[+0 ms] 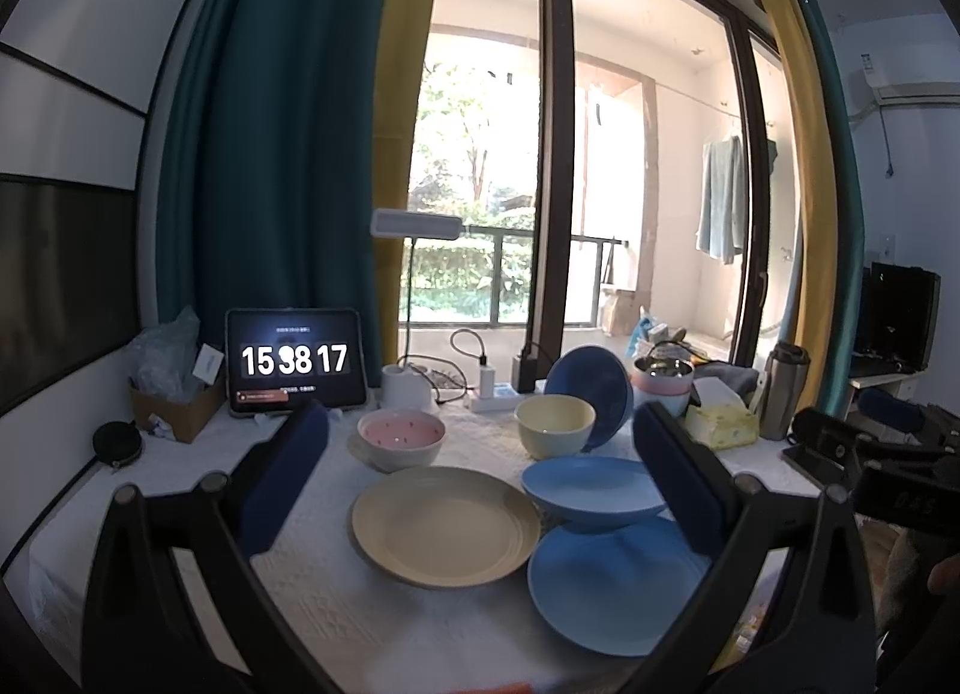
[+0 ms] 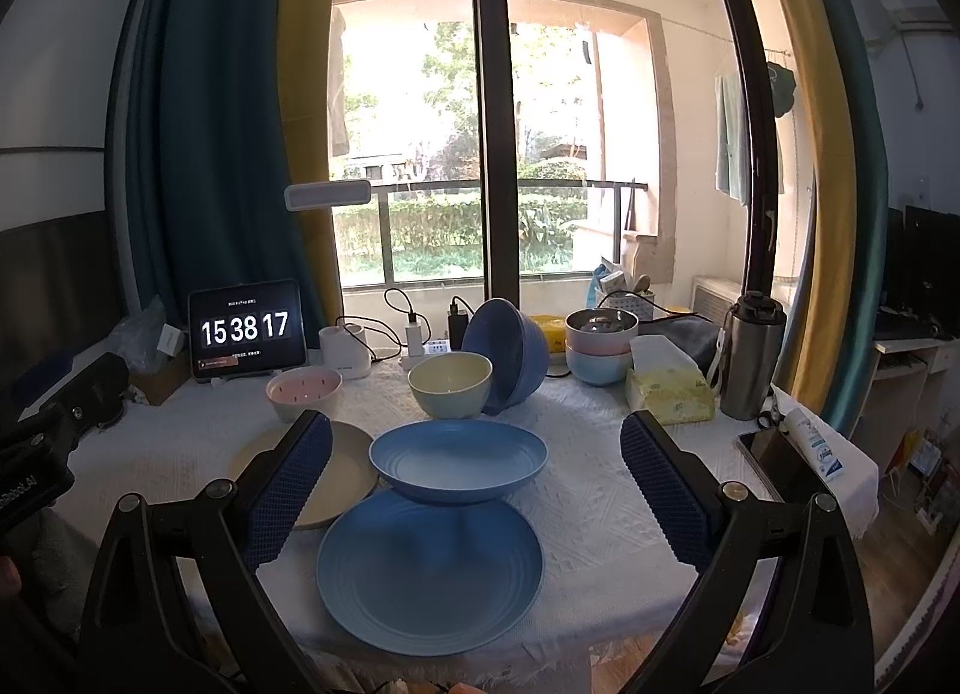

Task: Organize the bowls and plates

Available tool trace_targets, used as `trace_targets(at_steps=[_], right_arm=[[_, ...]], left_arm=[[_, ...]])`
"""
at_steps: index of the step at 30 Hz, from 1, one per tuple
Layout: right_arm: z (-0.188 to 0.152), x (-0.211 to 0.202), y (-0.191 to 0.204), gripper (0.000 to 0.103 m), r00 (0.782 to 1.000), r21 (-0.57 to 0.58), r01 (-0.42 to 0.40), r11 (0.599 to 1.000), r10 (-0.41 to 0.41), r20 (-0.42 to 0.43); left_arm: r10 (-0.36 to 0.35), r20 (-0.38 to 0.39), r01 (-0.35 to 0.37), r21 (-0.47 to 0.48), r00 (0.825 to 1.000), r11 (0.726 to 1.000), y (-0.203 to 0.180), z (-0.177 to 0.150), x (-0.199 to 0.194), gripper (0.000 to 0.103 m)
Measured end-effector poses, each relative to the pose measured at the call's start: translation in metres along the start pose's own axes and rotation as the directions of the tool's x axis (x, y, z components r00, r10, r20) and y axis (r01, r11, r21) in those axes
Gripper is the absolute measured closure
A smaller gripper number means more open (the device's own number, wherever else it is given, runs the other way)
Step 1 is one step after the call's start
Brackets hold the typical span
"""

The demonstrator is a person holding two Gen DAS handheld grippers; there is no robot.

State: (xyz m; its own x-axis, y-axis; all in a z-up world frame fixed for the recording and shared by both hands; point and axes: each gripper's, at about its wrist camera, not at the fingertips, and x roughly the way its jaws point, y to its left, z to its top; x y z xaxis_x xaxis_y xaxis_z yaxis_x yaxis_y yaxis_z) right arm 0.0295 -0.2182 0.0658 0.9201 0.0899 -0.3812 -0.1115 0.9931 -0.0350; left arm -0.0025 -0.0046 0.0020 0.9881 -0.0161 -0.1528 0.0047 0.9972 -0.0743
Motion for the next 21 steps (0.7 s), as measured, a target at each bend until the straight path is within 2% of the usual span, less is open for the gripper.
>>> trace_targets(at_steps=[12,21], right_arm=[[-0.007,0.005,-0.002,0.004,1.0,0.007,-0.001,1.0,0.001,-0.018],[-0.006,0.015,-0.006,0.004,0.999,0.005,0.008,1.0,-0.007,-0.04]], left_arm=[[-0.005,-0.008,0.005,0.001,1.0,1.0,-0.002,-0.002,0.001,0.001],[-0.048,-0.051,0.048,-0.009,0.998,0.999,-0.002,-0.002,0.018,0.001]])
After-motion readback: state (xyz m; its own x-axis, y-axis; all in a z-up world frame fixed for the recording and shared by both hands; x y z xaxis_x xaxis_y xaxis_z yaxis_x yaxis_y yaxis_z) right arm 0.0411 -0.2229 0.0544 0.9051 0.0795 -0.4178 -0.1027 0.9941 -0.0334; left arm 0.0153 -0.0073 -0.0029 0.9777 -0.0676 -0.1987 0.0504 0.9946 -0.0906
